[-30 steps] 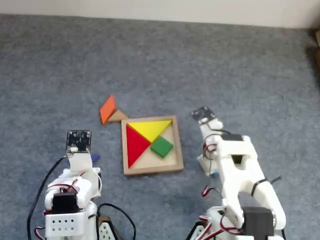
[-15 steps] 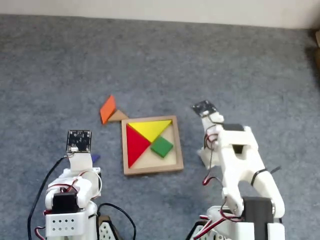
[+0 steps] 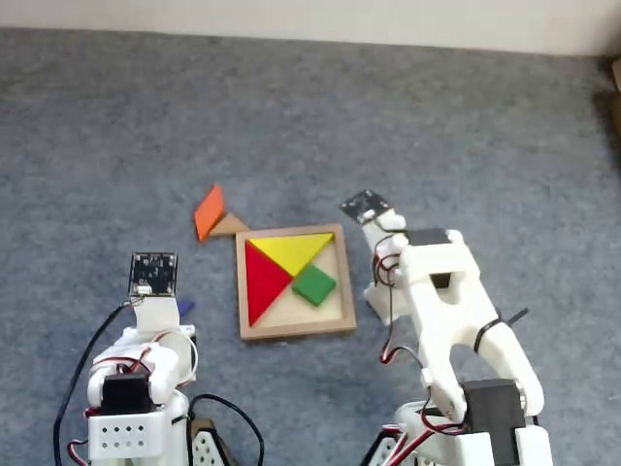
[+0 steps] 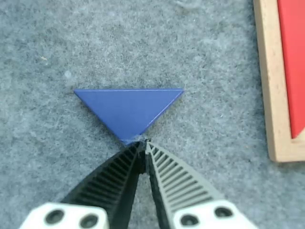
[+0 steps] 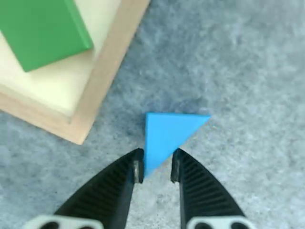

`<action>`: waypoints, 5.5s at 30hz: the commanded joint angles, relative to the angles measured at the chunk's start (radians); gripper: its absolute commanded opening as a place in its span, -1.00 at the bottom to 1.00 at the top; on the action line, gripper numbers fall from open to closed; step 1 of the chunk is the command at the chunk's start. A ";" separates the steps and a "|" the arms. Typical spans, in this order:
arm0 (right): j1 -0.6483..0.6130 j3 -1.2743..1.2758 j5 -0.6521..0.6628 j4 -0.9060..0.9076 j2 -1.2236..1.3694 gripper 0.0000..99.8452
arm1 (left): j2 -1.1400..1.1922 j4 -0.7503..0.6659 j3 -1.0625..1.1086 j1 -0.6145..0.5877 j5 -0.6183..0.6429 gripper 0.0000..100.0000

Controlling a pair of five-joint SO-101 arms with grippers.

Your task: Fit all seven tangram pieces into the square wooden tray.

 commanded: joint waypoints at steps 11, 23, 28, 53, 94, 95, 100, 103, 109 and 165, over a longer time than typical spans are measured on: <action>-0.053 -0.213 -0.060 0.008 0.004 -0.81 | -0.035 0.005 0.021 -0.012 -0.008 -0.99; -0.058 -0.211 -0.057 0.007 0.005 -0.80 | -0.035 0.005 0.021 -0.012 -0.008 -0.99; -0.058 -0.211 -0.060 0.004 0.005 -0.70 | -0.035 0.005 0.021 -0.012 -0.008 -0.99; 0.005 -0.136 -0.025 0.093 -0.108 -0.60 | -0.035 0.005 0.021 -0.012 -0.008 -0.99; -0.062 -0.051 -0.304 -0.173 0.120 -0.59 | -0.035 0.005 0.021 -0.012 -0.008 -0.99; -0.062 -0.051 -0.307 -0.173 0.120 -0.59 | -0.035 0.005 0.021 -0.012 -0.008 -0.99; -0.058 -0.044 -0.307 -0.213 0.124 -0.60 | -0.035 0.005 0.021 -0.012 -0.008 -0.99; -0.059 -0.042 -0.307 -0.222 0.124 -0.67 | -0.035 0.005 0.021 -0.012 -0.008 -0.99; -0.058 -0.048 -0.301 -0.216 0.113 -0.89 | -0.035 0.005 0.021 -0.012 -0.008 -0.99; -0.338 -0.533 -0.433 0.059 0.283 -0.65 | -0.035 0.005 0.021 -0.012 -0.008 -0.99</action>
